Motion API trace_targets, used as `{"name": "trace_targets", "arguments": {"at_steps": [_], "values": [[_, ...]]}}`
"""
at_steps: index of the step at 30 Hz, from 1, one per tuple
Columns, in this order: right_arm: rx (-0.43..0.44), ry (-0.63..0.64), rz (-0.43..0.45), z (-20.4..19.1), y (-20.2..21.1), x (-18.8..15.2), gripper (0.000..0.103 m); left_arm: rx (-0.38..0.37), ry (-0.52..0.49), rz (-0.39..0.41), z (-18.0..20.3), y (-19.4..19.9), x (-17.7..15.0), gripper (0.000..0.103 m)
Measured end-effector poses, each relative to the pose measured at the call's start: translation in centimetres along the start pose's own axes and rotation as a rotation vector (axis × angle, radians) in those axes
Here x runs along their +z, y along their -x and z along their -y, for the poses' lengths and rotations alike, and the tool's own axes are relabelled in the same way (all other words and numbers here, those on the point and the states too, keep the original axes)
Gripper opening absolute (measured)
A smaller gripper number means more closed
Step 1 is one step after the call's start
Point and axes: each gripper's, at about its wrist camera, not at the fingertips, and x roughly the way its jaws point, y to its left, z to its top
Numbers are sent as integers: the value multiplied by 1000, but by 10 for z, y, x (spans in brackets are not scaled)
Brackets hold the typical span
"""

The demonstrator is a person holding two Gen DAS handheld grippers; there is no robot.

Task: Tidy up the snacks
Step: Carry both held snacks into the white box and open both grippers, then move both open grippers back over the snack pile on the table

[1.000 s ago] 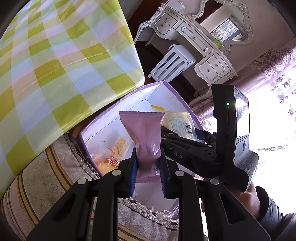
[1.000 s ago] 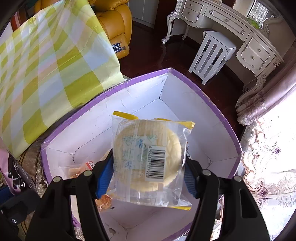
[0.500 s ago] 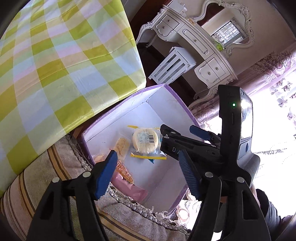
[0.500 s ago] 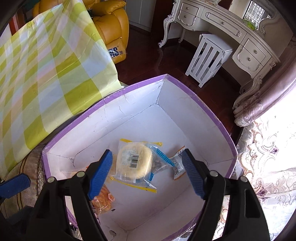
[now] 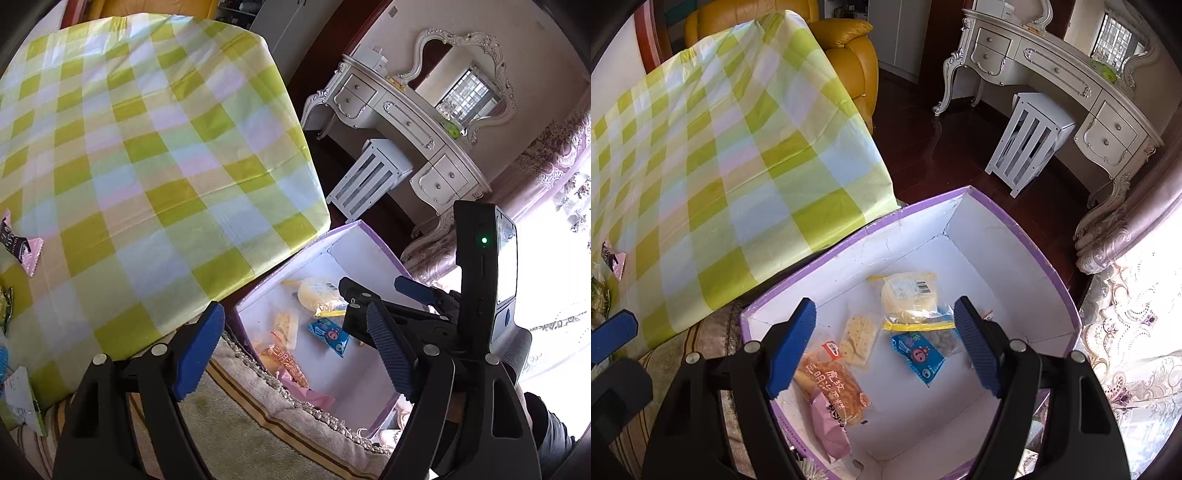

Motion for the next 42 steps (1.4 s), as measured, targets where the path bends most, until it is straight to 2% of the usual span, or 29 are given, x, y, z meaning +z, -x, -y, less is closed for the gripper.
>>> {"name": "trace_targets", "arguments": {"at_steps": [6,12,19,30,42], "values": [[36,30,20,-21,12,3,77,38,54,69,-27,29,6,78],[77,63,33,-47,19,4,77,112,114,151,-61,59,8,79],[149,111,28,-84,23,0,77,182,183,207,-99,83,6,80],[261,189,16,-145,26,-8,77,292,286,286,-149,121,-12,80],[363,272,0,-199,30,-20,77,379,414,350,-198,157,-42,80]]}}
